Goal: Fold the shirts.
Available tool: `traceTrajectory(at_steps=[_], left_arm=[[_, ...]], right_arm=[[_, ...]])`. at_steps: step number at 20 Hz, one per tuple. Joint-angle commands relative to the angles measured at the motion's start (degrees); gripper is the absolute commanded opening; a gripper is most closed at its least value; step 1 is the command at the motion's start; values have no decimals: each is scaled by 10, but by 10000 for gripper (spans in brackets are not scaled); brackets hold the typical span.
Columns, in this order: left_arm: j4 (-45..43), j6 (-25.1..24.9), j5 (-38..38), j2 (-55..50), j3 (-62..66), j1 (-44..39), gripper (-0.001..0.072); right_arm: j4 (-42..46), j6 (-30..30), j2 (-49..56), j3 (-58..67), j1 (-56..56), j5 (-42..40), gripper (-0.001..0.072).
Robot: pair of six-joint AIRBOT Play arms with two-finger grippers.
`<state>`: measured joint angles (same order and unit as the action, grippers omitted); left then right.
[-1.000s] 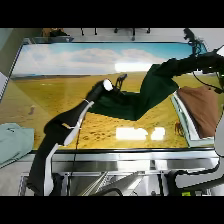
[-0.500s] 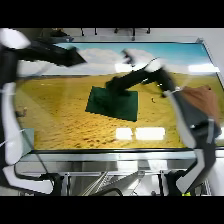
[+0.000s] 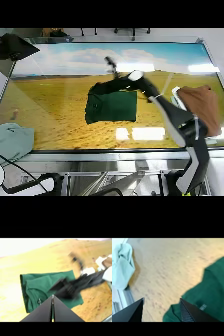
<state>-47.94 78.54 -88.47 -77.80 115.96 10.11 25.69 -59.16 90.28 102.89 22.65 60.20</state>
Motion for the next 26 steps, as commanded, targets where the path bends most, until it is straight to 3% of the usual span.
traceTrajectory(at_steps=[1,5,8,12,19,20,21,22,24,26], left_arm=[[-1,-7,-21,6,0,8,15],[-1,-8,-29,6,0,8,15],[-1,-13,-31,6,0,8,15],[-1,-14,-31,6,0,7,15],[-1,-14,-29,6,0,7,15],[-1,-14,-29,6,0,7,15],[-1,-14,-29,6,0,7,15],[-1,-14,-29,6,0,7,15],[-1,-14,-29,6,0,7,15],[-1,-14,-30,5,0,7,15]], right_arm=[[48,-70,-52,0,-116,117,505],[160,-159,-67,-29,-218,202,505],[168,-161,-70,-112,-247,207,505],[196,-153,-62,-213,-239,132,504],[191,-142,-21,-228,-180,116,489],[184,-136,-23,-227,-166,116,379],[165,-122,-26,-226,-153,116,316],[144,-114,-27,-224,-143,115,316],[113,-103,-27,-219,-125,96,223],[116,-104,-23,-219,-118,61,251]])
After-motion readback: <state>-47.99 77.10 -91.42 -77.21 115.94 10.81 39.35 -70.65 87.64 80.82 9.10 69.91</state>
